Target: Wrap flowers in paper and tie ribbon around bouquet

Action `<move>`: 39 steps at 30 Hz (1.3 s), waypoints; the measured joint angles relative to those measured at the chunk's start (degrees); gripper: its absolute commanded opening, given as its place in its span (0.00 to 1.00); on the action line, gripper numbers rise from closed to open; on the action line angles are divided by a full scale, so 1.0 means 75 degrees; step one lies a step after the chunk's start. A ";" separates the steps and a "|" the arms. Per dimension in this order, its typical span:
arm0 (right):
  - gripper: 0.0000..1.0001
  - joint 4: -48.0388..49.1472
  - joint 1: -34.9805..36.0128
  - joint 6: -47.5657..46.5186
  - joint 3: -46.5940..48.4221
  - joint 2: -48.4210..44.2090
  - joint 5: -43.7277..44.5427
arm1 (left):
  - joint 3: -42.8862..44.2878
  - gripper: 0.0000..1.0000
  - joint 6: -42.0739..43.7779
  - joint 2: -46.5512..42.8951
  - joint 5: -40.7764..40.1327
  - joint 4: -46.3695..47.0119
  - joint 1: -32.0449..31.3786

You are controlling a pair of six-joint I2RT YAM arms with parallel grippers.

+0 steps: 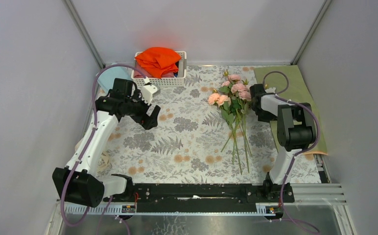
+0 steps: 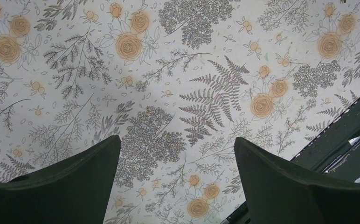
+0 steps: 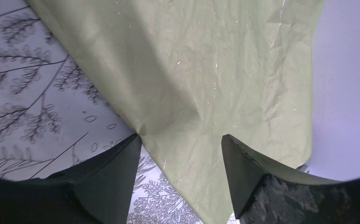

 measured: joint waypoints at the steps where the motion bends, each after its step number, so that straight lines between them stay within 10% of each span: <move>1: 0.69 0.0000 0.0000 -0.0015 0.0000 0.0055 0.0175 | 0.0000 0.99 0.0000 0.0006 0.0026 0.0000 0.0000; 11: 0.52 0.0399 -0.0032 -0.0571 -0.0038 0.0659 0.1632 | 0.0012 0.99 0.0000 0.0093 0.0210 -0.0012 0.0000; 17: 0.00 0.1218 -0.0096 -0.1116 -0.0277 0.0691 0.1909 | 0.0128 0.99 0.0000 0.0093 0.0259 -0.0087 0.0000; 24: 0.00 0.2060 -0.0219 -0.1682 -0.0370 0.0423 0.2034 | 0.0152 0.99 0.0003 0.0093 0.0361 -0.0198 0.0000; 39: 0.00 0.1813 0.0265 -0.1547 0.0860 -0.4132 0.1725 | 0.0495 0.99 -0.0003 0.0254 0.0557 -0.0326 0.0000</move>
